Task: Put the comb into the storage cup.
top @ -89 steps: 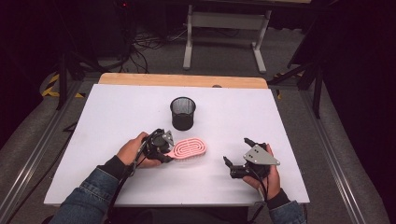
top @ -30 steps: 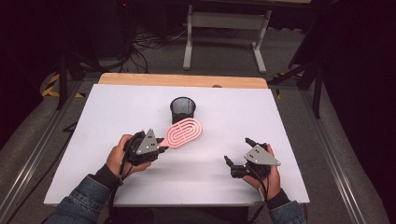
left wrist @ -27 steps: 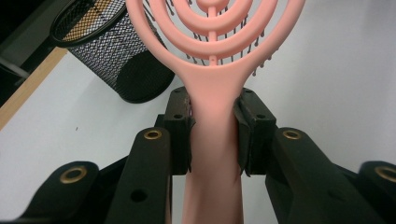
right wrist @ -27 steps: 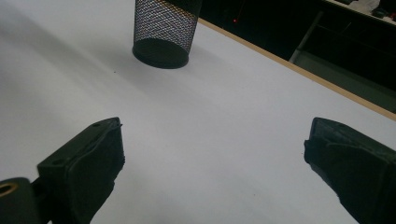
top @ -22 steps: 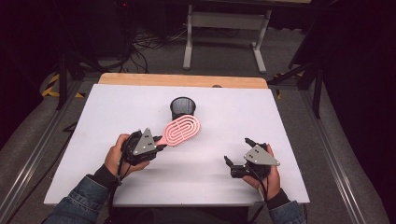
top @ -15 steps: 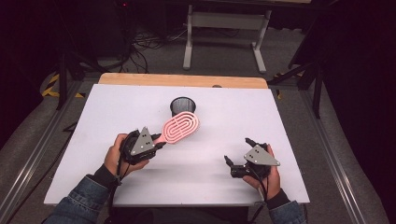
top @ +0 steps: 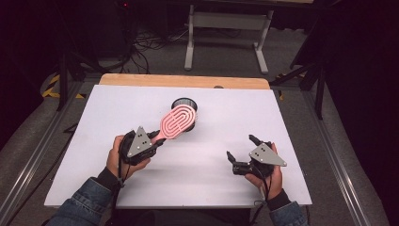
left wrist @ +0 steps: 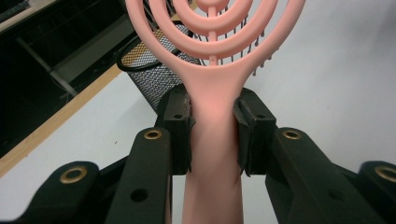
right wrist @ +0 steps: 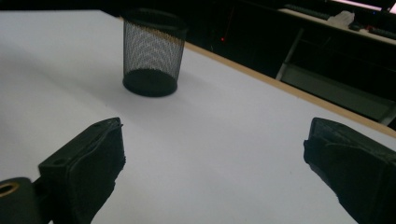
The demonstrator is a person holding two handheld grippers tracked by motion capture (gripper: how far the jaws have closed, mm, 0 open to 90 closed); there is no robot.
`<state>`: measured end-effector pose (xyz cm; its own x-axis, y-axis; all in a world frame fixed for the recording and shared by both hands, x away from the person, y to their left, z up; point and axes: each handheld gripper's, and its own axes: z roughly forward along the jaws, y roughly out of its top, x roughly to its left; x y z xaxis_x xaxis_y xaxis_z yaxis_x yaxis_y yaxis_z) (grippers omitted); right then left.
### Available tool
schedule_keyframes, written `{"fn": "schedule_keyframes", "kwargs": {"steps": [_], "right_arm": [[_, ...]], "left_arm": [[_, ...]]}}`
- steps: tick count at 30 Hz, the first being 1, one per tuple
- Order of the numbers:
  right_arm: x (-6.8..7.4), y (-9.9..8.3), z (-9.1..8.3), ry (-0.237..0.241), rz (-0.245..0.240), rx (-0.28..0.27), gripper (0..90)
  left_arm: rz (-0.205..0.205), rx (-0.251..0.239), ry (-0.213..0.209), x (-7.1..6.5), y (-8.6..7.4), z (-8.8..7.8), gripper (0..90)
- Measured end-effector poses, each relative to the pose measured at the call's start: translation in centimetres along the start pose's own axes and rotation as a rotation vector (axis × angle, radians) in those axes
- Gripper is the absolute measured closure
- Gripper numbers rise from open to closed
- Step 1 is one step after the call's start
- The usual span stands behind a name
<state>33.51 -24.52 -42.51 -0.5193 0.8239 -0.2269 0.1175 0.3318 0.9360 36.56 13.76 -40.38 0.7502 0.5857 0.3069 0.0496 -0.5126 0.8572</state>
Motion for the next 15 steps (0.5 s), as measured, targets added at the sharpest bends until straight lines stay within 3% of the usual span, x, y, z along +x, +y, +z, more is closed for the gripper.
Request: {"fn": "schedule_keyframes", "kwargs": {"steps": [5,8,12,15], "right_arm": [[0.0,1.7,0.4,0.023,0.055,-0.047,4.9],[-0.1,2.8,0.9,0.062,0.132,-0.063,5.0],[0.3,4.2,1.5,0.086,0.151,-0.079,5.1],[1.7,5.8,2.7,0.127,0.149,-0.083,4.9]], "left_arm": [[-0.013,-0.032,0.017,-0.6,-0.1,0.3,70.0],[-0.017,-0.038,0.017,-0.7,-0.2,0.3,70.0],[-0.026,-0.049,0.028,-0.8,-0.3,0.4,70.0],[-0.035,-0.065,0.033,-0.8,-0.4,0.4,70.0]]}}
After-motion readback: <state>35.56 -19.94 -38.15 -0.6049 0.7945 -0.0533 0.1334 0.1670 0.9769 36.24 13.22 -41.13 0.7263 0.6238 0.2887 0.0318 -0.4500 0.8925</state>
